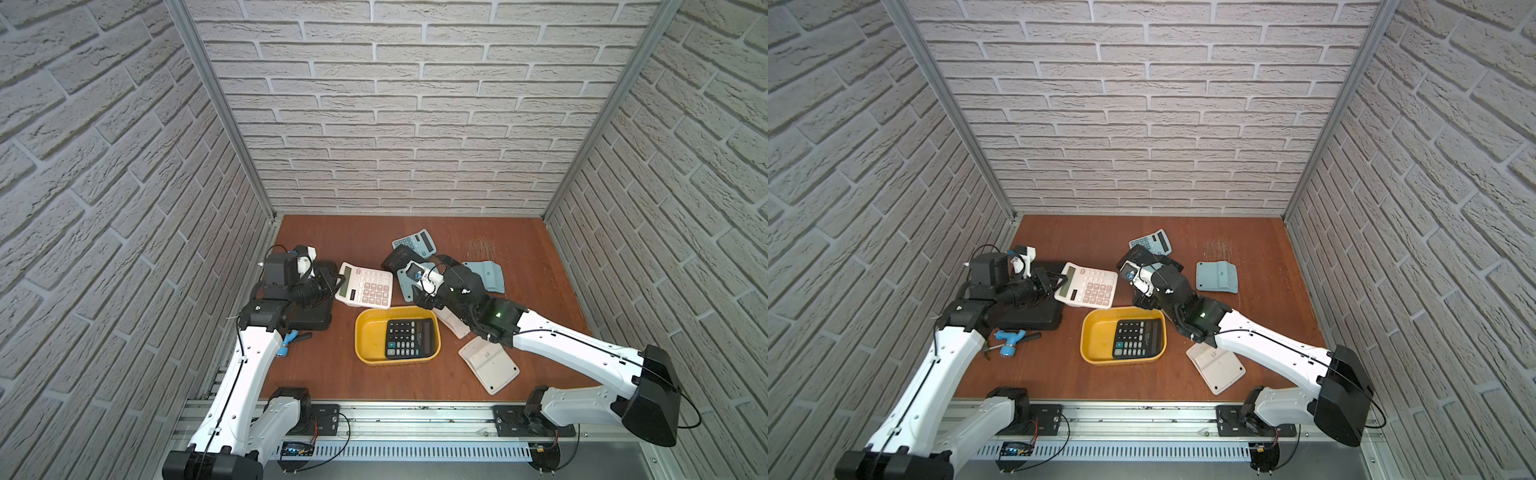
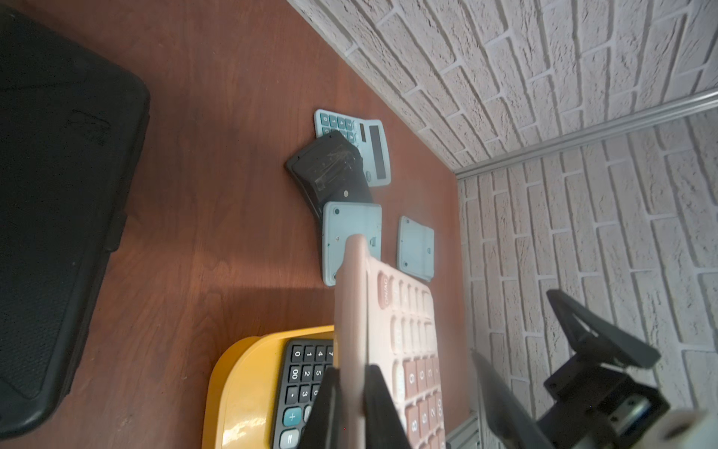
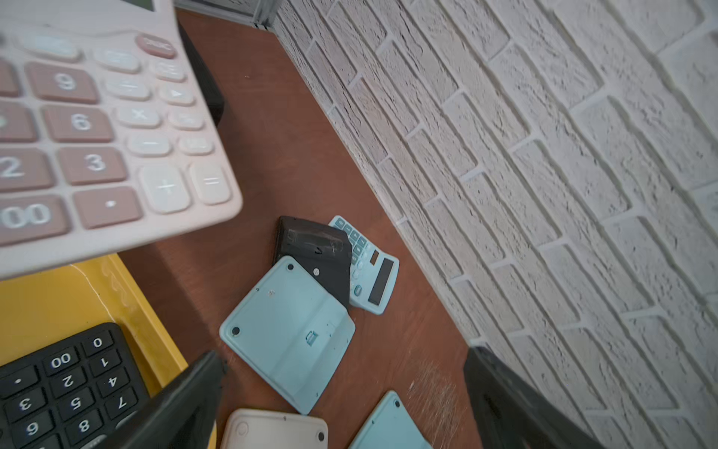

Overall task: Put the calculator in the storage box
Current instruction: Place the calculator in the storage box.

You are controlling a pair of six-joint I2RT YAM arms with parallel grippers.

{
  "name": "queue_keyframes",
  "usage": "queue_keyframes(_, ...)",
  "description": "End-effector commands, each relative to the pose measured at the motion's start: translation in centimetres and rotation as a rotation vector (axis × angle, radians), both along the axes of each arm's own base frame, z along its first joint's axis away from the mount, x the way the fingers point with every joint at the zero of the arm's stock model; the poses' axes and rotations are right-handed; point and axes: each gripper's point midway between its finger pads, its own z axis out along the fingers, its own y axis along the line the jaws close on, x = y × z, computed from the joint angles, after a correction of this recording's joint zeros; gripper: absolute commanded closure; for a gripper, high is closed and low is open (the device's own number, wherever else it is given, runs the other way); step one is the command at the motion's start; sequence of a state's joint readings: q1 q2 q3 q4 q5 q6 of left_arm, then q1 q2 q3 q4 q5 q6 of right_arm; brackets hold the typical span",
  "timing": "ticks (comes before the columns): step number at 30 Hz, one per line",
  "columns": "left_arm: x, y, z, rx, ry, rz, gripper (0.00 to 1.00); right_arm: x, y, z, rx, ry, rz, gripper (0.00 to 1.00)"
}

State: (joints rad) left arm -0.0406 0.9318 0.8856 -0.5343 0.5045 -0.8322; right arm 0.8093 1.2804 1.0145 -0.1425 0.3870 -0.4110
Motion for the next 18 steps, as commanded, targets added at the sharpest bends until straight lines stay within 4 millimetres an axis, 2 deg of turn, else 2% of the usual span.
queue_keyframes(1,-0.3,-0.9,-0.5,0.079,-0.027,0.015,1.0,-0.6,-2.9,-1.8,0.131,0.218,-0.162,0.0)
queue_keyframes(5,-1.1,-3.0,-2.2,0.137,-0.036,0.015,1.0,0.2,-5.9,-2.4,0.27,0.366,-0.328,0.0)
queue_keyframes(8,-1.6,-4.3,-3.6,0.145,-0.049,0.014,1.0,0.0,-7.1,-3.1,0.334,0.443,-0.385,0.0)
queue_keyframes(13,-2.4,-5.8,-6.5,0.149,-0.036,0.016,1.0,-0.7,-7.6,-3.8,0.512,0.569,-0.414,0.01)
queue_keyframes(18,-3.0,-5.9,-8.9,0.149,-0.027,0.035,1.0,-1.0,-7.6,-3.7,0.634,0.632,-0.444,0.01)
